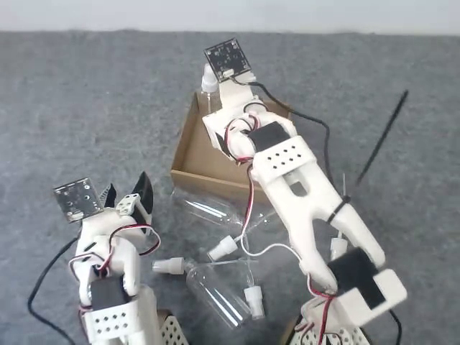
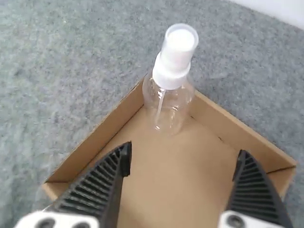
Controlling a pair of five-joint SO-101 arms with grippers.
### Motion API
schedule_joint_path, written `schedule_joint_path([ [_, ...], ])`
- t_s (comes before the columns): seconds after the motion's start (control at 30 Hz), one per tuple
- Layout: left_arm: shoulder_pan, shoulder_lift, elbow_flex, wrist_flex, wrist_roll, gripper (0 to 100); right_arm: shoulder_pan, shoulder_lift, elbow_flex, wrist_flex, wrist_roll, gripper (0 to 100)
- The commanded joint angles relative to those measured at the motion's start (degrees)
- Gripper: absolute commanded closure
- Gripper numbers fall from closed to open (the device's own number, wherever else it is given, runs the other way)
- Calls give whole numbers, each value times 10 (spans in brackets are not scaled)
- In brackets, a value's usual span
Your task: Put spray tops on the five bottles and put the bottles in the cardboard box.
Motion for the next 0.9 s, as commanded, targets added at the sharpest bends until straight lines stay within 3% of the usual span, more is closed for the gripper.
schedule_joint_path([
  [0.0, -4, -18, -7, 4, -4, 765, -7, -77, -22, 44, -5, 716],
  [0.87, -5, -18, -7, 4, -4, 765, -6, -164, -23, 444, -6, 715],
])
